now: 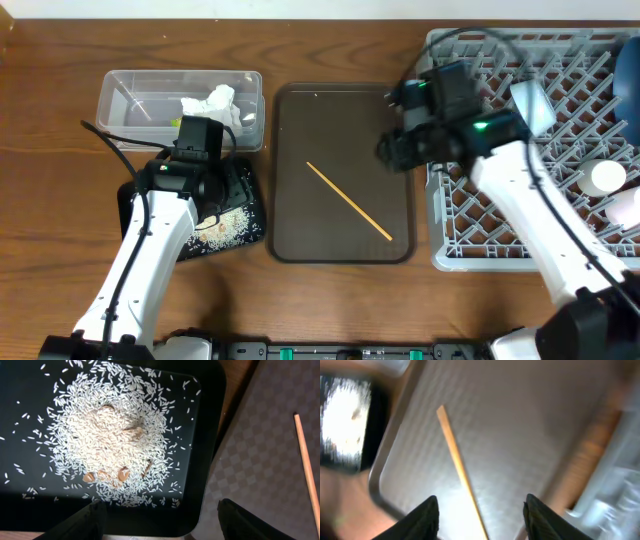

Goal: Sort waste into correct bins and load items into the dishwasher rack
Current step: 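Reach the right gripper to the second chopstick and grasp it, then insert the second chopstick into the rack with the right gripper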

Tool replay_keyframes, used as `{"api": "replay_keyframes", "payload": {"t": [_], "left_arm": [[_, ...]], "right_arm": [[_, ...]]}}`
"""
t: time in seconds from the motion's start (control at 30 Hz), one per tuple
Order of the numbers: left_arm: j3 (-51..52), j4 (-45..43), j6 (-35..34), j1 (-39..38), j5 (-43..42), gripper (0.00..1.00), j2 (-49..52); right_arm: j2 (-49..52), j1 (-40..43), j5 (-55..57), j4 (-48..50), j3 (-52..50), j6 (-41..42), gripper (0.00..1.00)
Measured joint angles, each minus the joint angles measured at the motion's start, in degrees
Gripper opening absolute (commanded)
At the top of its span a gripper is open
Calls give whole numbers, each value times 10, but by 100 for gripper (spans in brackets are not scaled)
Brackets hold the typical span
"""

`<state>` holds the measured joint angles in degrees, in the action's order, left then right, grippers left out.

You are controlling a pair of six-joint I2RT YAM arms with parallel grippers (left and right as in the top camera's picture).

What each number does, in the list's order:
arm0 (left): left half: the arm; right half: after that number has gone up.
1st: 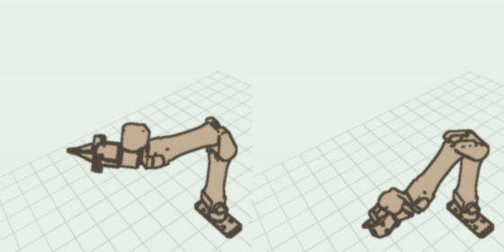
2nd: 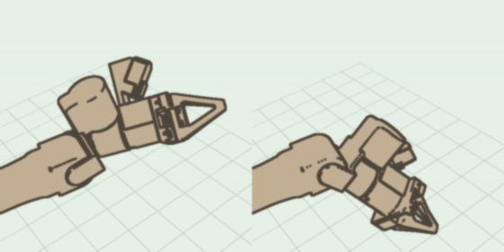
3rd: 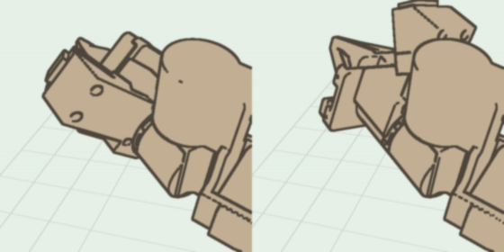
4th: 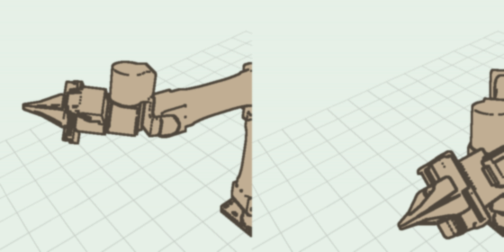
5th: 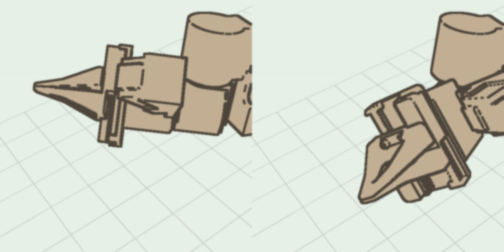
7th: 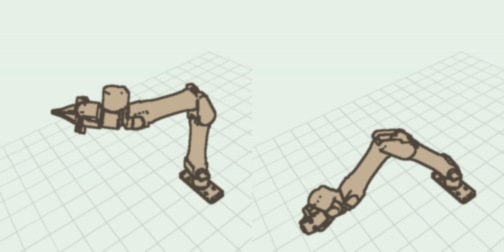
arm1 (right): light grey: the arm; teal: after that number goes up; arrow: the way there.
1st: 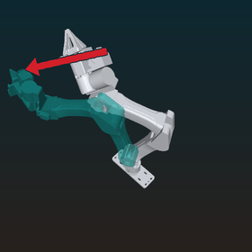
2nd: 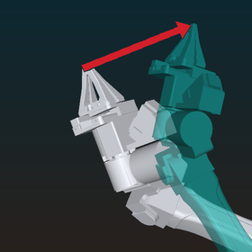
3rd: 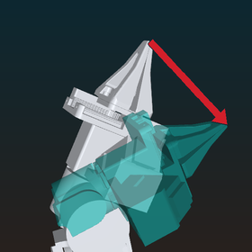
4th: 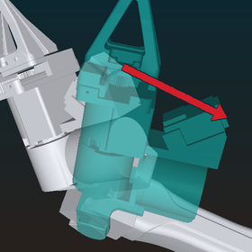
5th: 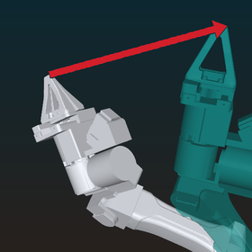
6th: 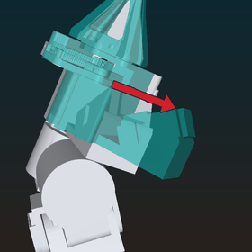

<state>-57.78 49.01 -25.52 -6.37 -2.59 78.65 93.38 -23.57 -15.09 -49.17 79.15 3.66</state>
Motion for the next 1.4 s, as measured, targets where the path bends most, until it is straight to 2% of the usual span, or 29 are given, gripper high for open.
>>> {"api": "replay_keyframes", "payload": {"t": [0.23,0.33,0.37,0.5,0.67,0.87,1.23,1.4], "left_arm": [[5,0,0,0,0,74,0],[9,0,0,0,0,74,0],[9,0,0,0,0,74,0],[9,0,0,0,0,74,0],[9,0,0,0,0,74,0],[9,0,0,0,0,74,0],[9,0,0,0,0,74,0],[9,0,0,0,0,74,0]], "right_arm": [[81,-87,-8,-11,0,-71,54],[118,-106,13,-12,-1,-80,50],[137,-113,28,-12,-1,-82,46],[181,-124,59,-12,-1,-85,43],[237,-134,82,-17,1,-79,29],[240,-134,104,-17,3,-62,1],[232,-108,147,-54,13,-11,1],[137,-48,155,-27,23,22,1]]}}
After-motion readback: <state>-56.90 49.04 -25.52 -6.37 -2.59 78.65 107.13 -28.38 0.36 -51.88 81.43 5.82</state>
